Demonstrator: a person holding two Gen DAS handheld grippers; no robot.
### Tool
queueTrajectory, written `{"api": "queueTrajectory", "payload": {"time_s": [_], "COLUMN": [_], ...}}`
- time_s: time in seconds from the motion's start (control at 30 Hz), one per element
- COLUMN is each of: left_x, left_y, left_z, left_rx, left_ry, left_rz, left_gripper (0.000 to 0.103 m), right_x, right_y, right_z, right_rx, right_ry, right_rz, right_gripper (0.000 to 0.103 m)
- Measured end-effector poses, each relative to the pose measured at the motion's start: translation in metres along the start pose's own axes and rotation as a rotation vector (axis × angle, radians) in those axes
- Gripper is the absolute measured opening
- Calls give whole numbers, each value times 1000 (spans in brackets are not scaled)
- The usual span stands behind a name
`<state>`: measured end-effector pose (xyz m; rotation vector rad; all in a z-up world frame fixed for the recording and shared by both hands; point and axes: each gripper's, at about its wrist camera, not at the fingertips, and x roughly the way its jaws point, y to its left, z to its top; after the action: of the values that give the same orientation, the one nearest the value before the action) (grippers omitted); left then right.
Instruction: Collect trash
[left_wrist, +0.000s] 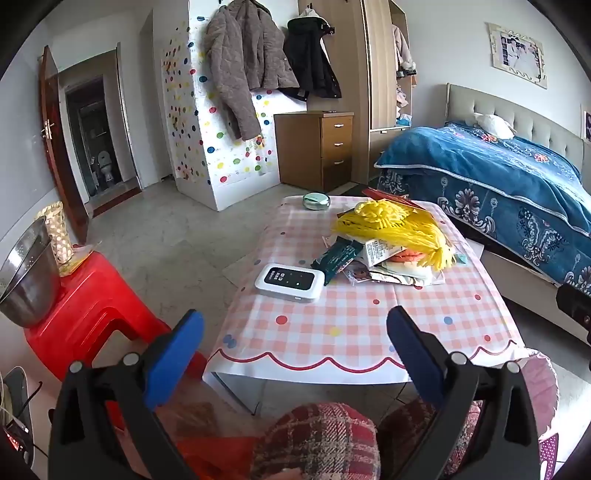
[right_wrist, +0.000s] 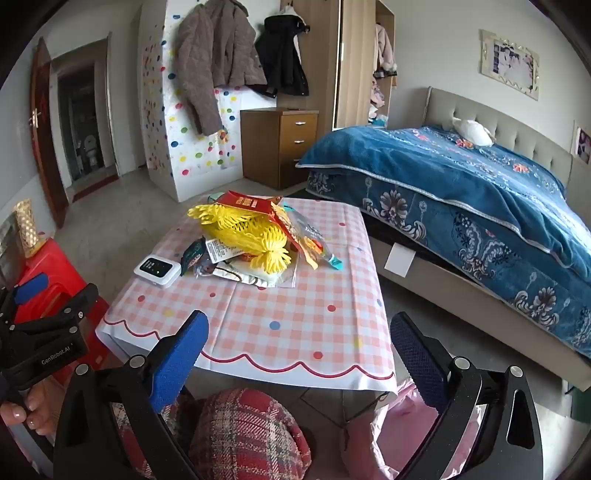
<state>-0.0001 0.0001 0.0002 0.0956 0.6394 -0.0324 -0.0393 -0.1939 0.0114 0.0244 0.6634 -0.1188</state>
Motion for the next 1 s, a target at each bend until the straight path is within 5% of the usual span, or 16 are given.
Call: {"api": "queueTrajectory", "payload": {"time_s": [1.0], "left_x": [1], "left_y": [10], "left_z": [1], "left_rx": [3], "left_ry": [-2], "left_rz": [8], "left_gripper": [96], "right_x": [3], "right_y": [2], "right_z": [-2], "right_rx": [0], "right_ry": [4], "right_rz": [6], "right_gripper": [98]}}
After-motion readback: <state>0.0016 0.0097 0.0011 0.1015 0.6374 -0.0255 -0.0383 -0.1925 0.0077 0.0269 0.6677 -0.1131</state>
